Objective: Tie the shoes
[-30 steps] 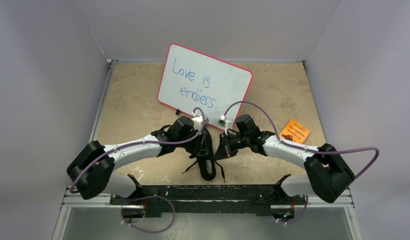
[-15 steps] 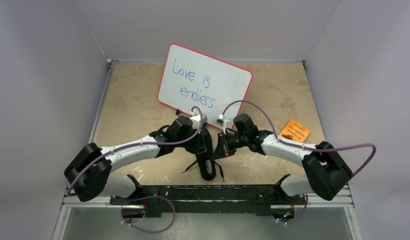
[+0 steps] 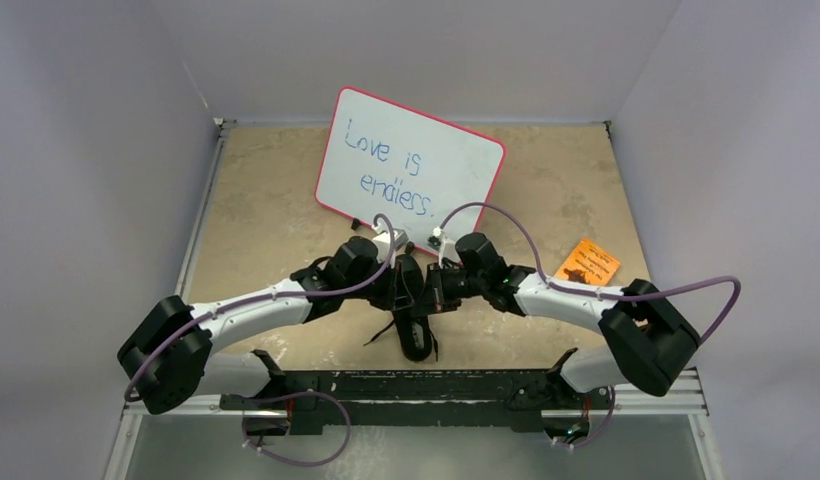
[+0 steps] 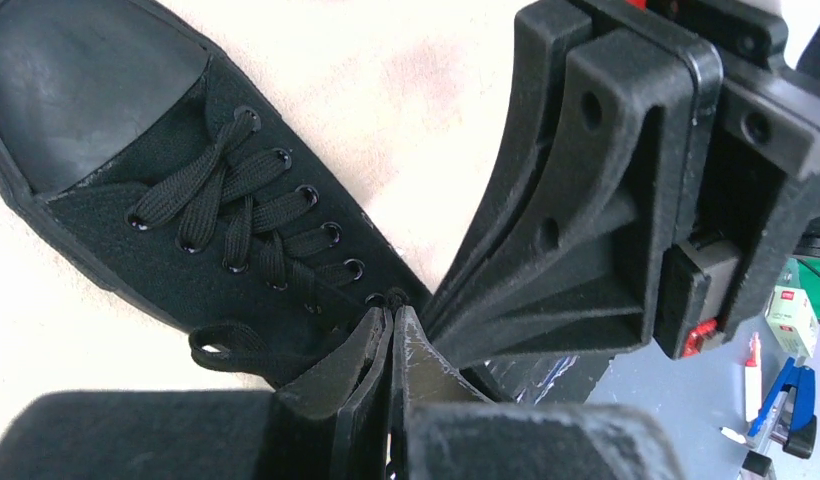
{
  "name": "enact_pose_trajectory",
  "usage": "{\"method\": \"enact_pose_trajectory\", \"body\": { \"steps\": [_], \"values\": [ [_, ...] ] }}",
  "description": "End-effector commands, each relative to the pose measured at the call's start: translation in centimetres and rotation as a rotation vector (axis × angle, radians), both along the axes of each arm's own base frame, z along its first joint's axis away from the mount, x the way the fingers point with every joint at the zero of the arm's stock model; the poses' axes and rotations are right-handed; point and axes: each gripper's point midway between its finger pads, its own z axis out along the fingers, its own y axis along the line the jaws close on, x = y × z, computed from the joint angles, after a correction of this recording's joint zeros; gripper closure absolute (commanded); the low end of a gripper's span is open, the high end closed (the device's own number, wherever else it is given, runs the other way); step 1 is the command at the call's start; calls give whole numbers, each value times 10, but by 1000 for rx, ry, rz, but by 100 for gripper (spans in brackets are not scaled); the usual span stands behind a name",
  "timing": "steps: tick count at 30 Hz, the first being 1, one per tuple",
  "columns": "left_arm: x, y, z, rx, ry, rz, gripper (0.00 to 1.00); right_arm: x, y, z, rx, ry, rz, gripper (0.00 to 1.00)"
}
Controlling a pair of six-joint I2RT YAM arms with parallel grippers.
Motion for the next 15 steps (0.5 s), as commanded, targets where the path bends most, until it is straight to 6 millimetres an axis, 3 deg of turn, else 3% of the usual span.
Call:
{"method": "enact_pose_trajectory", "body": {
  "steps": [1,7,15],
  "values": [
    [0,-7,16,-86,-15,3,100,13,-1,2,2,-11,-119,100],
    [-2,-6,15,-96,-8,3,100,29,2,6,11,-1,-218,100],
    [-2,-9,18,-126,5,19,100,23,10,2,21,37,-219,100]
  ]
}}
